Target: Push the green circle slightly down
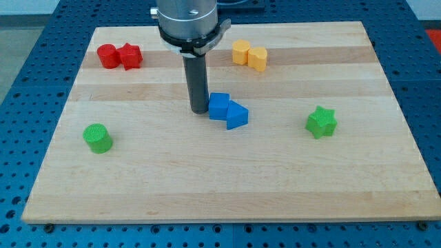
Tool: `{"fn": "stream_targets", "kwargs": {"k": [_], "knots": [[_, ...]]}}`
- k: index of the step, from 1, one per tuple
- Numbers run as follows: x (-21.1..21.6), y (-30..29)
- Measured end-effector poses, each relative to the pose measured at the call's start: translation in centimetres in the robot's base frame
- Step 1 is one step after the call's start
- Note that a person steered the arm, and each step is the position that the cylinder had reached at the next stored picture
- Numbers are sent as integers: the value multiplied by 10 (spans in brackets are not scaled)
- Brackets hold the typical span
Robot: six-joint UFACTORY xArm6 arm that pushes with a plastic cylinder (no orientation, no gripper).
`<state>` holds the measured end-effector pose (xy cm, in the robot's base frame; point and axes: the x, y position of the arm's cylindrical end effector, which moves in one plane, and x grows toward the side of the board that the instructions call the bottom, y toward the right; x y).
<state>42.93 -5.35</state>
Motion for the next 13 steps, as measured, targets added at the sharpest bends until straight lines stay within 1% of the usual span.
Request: {"fn": "stream_targets", "kwargs": {"k": [1, 3, 4, 5, 7, 8, 10, 11, 12, 13], "knots": [[-3, -50], [-3, -237], [-2, -251], [-2, -251], [31, -169], [45, -178], [45, -206], [43, -206], [49, -186], [61, -126]]}}
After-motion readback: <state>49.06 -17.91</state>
